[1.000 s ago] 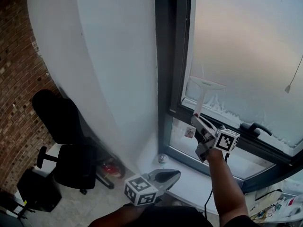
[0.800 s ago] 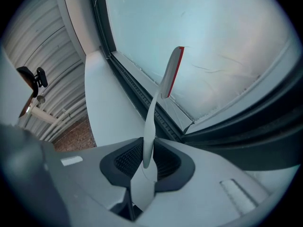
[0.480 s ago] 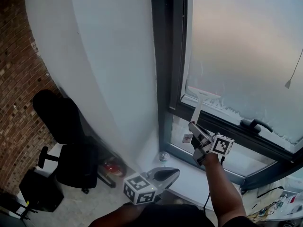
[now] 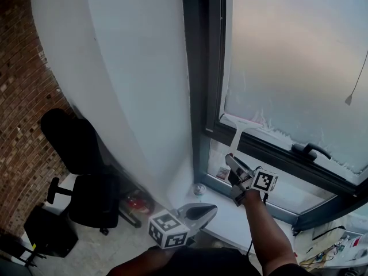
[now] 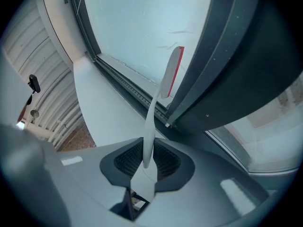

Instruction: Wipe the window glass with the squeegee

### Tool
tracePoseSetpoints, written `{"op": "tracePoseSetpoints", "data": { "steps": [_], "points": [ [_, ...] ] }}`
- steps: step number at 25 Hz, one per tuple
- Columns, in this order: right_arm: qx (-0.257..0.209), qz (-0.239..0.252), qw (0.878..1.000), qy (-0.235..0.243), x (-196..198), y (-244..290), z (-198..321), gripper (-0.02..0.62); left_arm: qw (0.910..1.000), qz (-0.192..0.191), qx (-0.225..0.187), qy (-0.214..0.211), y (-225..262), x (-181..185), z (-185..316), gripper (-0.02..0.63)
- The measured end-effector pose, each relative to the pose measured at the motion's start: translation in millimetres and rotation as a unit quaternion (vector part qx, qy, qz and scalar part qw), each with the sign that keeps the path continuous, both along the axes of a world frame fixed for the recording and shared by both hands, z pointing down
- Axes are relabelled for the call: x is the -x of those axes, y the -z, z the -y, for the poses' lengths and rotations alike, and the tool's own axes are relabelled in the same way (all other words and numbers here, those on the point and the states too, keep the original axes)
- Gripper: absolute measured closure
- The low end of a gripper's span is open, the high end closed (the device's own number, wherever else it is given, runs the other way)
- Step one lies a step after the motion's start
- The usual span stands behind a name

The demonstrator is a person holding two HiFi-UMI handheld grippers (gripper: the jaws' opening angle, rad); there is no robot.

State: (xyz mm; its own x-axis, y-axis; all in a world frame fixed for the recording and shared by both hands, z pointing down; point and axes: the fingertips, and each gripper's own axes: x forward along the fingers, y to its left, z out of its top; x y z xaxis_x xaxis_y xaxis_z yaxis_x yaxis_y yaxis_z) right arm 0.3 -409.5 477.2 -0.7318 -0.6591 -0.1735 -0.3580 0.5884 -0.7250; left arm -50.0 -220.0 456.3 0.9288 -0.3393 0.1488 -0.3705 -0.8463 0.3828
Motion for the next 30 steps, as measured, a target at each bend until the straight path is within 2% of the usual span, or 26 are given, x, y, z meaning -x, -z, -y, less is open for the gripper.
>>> {"op": "tracePoseSetpoints", "data": {
  "steps": [10, 17, 24, 30],
  "points": [
    [0.012, 0.021, 1.0, 0.004, -2, -6, -3, 0.506, 1.0, 0.002, -0.006, -0.001, 3, -2, -6, 0.606],
    [0.015, 0.013, 1.0, -0.003, -8, -6, -6, 0.506, 1.0, 0.002, -0.006, -0.005, 2, -7, -9, 0.606],
    [-0.043, -0.017, 0.999, 0.005, -13, 35, -31, 0.506, 0.9999, -0.002, -0.007, -0.011, 2, -13, -10, 0.606],
    [-0.111, -0.014, 0.994, -0.004, -32, 107, -50, 0.505, 0.9995, -0.006, -0.01, -0.03, 5, -27, -14, 0.606]
  ]
}}
